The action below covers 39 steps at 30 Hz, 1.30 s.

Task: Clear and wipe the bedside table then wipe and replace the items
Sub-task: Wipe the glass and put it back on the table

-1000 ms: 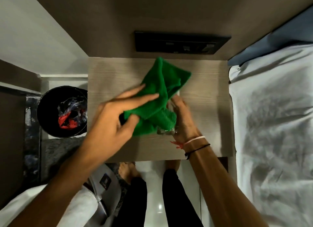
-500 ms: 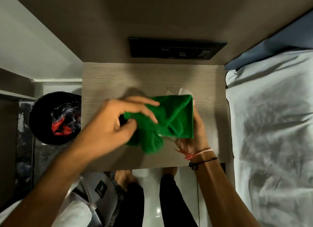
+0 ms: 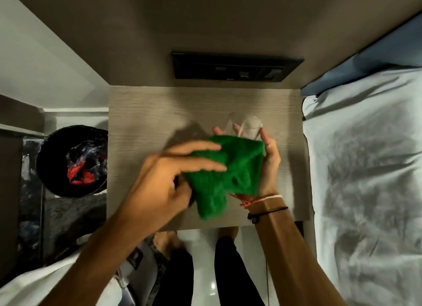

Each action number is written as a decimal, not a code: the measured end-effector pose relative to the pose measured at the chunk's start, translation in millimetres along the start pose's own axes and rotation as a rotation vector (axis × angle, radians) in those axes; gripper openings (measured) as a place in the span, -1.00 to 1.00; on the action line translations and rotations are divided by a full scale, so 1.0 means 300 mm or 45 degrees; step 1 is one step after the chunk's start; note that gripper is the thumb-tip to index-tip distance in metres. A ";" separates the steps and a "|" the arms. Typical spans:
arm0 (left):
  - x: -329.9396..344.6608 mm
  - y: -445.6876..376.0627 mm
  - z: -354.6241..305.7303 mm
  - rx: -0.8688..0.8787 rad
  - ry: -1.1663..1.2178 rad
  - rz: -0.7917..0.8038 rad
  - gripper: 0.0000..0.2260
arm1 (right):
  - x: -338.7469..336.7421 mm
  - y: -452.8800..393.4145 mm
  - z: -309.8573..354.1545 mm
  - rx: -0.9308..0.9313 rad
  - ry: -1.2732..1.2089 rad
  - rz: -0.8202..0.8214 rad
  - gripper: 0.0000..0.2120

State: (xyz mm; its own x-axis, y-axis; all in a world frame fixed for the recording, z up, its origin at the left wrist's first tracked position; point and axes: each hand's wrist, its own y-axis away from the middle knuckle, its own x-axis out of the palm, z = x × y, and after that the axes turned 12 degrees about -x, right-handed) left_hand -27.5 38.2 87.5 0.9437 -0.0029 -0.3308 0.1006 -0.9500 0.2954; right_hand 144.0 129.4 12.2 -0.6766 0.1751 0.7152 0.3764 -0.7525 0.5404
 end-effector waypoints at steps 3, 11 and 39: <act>-0.009 -0.077 -0.016 -0.013 -0.067 -0.297 -0.40 | 0.009 0.029 -0.034 -0.052 0.162 0.101 -0.58; 0.075 -0.008 -0.020 -0.049 -0.050 0.043 -0.40 | 0.014 0.029 -0.030 0.082 0.038 0.183 -0.44; 0.083 -0.107 0.058 -0.286 0.106 -0.020 -0.42 | -0.155 -0.309 0.372 0.044 -0.814 -0.601 -0.36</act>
State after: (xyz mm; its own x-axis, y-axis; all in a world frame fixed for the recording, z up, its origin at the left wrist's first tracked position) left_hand -12.6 63.1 54.2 0.9633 0.0458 -0.2644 0.1741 -0.8565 0.4859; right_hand 211.4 261.9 -21.7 -0.2789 0.8092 0.5172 0.1672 -0.4894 0.8559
